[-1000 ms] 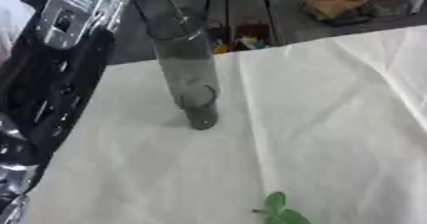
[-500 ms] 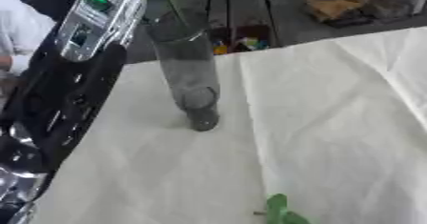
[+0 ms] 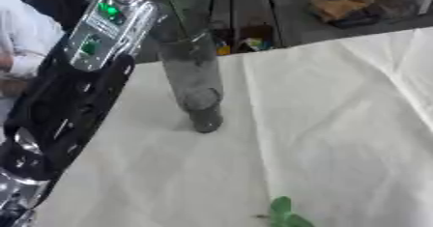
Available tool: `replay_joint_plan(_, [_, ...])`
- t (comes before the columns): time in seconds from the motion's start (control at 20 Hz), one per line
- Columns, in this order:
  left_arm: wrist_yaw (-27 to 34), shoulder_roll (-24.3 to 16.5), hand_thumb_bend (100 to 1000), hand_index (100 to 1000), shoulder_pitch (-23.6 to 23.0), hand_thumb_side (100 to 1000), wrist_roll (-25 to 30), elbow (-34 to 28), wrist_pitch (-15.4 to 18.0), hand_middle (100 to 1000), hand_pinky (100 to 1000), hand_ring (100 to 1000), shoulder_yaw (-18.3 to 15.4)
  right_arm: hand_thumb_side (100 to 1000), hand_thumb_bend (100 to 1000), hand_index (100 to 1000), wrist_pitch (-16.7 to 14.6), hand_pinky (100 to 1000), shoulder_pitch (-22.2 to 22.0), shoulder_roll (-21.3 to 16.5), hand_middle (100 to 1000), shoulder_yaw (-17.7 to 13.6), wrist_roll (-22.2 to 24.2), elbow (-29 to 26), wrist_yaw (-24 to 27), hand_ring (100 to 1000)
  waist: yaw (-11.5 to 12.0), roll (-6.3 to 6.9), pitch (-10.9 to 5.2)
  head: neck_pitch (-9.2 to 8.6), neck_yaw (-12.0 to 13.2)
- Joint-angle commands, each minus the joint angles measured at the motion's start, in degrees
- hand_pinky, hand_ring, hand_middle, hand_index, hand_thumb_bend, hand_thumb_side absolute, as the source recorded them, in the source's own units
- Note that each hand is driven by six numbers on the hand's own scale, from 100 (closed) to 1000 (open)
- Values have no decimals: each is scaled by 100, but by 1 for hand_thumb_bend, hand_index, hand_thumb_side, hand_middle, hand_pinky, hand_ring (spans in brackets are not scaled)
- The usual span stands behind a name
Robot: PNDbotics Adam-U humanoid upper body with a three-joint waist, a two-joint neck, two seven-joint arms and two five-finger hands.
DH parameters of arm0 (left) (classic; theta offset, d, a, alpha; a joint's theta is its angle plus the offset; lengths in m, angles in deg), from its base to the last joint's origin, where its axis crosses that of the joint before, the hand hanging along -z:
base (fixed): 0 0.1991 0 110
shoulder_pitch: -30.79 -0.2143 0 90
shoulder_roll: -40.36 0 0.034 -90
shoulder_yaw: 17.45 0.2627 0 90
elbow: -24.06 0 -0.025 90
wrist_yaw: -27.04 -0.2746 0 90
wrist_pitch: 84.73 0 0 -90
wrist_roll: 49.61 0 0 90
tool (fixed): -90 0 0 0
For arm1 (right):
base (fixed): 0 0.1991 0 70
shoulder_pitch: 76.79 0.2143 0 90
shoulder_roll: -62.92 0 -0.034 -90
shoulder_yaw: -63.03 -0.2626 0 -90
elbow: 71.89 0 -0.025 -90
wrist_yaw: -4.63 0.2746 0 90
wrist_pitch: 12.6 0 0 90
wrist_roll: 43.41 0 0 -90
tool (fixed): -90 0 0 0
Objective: Arrange flowers into the vase.
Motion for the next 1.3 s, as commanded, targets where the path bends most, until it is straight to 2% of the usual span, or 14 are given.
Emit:
replay_joint_plan(0.05, [-129, -96, 125, 100, 73, 185, -723, -80, -899, 100, 100, 100, 23, 1000, 100, 778, 17, 688, 59, -45, 474, -33, 2, -99, 53, 758, 19, -50, -126, -56, -15])
replay_joint_plan(0.45, [-455, -150, 100, 100, 48, 207, -557, -128, -1326, 100, 100, 105, 7, 998, 100, 779, 40, 687, 50, -43, 474, -36, -4, -99, 58, 760, 75, -50, -136, -46, -51])
replay_joint_plan(0.7, [-522, -149, 100, 100, 27, 214, -464, -199, -1453, 100, 100, 183, -14, 1000, 100, 779, 52, 687, 53, -35, 474, -38, -6, -99, 58, 760, 81, -69, -140, -54, -57])
replay_joint_plan(0.95, [-516, -166, 103, 100, -16, 215, -426, -280, -1536, 284, 100, 340, -5, 1000, 100, 779, 66, 687, 48, -28, 474, -44, -18, -99, 53, 762, 99, -85, -146, -48, -66])
replay_joint_plan(1.3, [-457, -187, 155, 100, -102, 209, -365, -384, -1543, 347, 100, 399, 41, 999, 100, 779, 94, 688, 45, -19, 473, -49, -38, -99, 41, 763, 104, -86, -146, -73, -75])
